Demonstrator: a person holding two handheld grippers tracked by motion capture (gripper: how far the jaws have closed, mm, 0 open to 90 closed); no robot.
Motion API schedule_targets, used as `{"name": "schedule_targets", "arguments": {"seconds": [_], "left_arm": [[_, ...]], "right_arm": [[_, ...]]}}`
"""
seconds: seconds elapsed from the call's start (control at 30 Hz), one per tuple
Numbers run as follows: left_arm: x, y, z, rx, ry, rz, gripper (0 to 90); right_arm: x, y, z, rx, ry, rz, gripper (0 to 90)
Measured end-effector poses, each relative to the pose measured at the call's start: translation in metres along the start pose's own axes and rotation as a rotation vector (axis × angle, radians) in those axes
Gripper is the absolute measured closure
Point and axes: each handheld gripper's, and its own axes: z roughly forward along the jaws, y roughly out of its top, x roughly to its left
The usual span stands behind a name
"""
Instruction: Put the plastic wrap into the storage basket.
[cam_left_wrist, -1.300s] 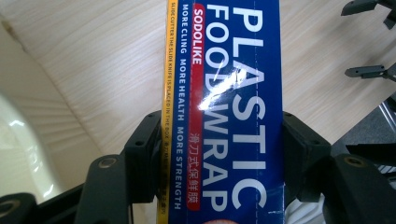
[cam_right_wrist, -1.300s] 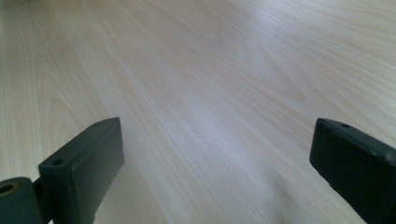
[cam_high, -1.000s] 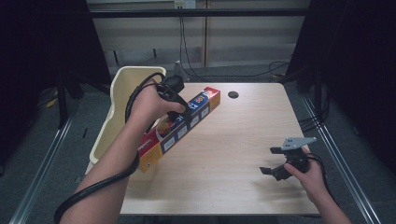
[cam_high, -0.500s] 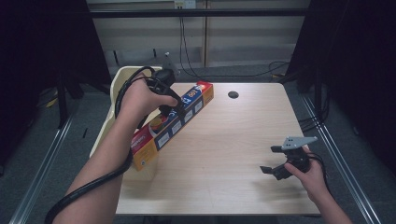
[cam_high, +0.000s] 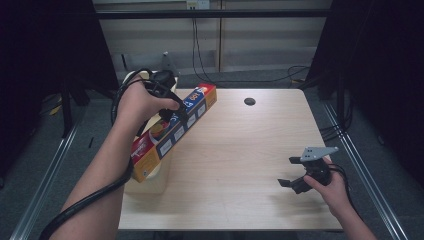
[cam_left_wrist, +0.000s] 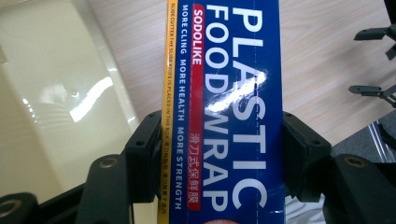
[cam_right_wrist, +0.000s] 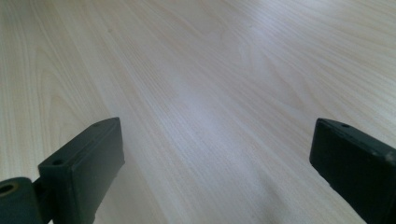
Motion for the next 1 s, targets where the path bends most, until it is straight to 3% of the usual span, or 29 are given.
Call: {"name": "schedule_targets", "arguments": {"seconds": [0.2,0.27,0.3,0.93,1.0], "left_arm": [[0.007,-0.003,-0.008,-0.007,0.016,-0.030,40.4],[0.008,-0.003,-0.009,-0.009,0.019,-0.024,40.4],[0.008,-0.003,-0.010,-0.019,0.019,-0.045,40.4],[0.024,-0.008,-0.034,-0.059,0.049,-0.091,40.5],[0.027,-0.009,-0.037,-0.063,0.044,-0.113,40.4]], "right_arm": [[0.001,0.000,0.000,-0.004,-0.006,-0.006,2.8],[0.001,0.000,0.000,-0.003,-0.005,-0.005,2.9],[0.001,0.000,0.000,-0.003,-0.006,-0.007,2.9],[0.004,0.002,0.001,0.006,0.005,-0.022,3.0],[0.004,0.002,0.001,0.005,0.002,-0.023,3.0]]}}
